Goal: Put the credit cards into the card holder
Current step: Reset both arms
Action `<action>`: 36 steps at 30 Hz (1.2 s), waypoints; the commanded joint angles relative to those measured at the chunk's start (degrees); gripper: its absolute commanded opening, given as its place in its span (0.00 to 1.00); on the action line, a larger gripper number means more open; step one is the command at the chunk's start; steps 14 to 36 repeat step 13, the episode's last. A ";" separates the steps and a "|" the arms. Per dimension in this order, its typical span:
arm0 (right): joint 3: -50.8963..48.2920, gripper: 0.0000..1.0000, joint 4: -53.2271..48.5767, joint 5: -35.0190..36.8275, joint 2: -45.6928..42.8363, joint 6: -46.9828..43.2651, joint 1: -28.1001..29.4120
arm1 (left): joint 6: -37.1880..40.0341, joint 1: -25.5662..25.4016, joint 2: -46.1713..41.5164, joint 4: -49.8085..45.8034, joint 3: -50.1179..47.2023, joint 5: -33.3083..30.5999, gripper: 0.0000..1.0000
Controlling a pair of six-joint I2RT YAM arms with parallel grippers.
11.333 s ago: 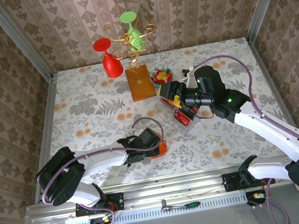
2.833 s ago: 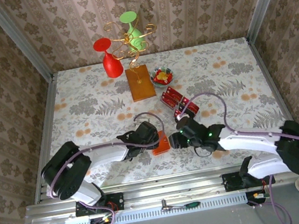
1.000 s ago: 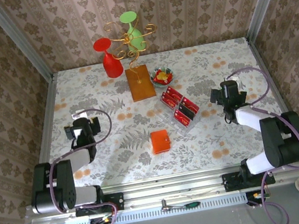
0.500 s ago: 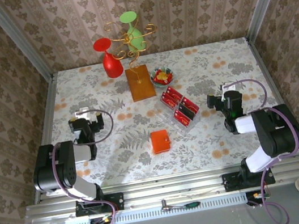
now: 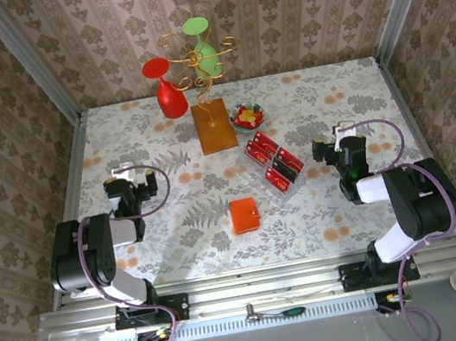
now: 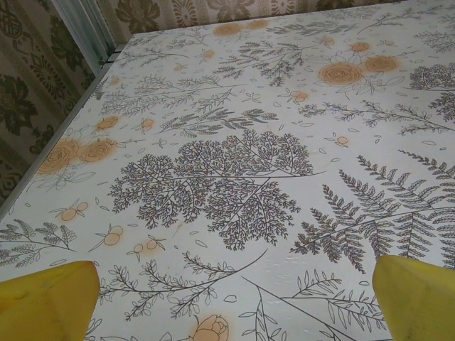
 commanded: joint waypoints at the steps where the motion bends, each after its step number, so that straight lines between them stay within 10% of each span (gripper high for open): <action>1: 0.39 1.00 2.26 1.95 -0.28 -0.94 0.21 | -0.35 0.29 -0.47 -0.04 1.09 1.10 1.00; 36: 0.39 1.00 2.13 0.22 -0.36 -0.76 -0.42 | -0.38 0.38 -0.39 0.08 1.07 1.15 1.00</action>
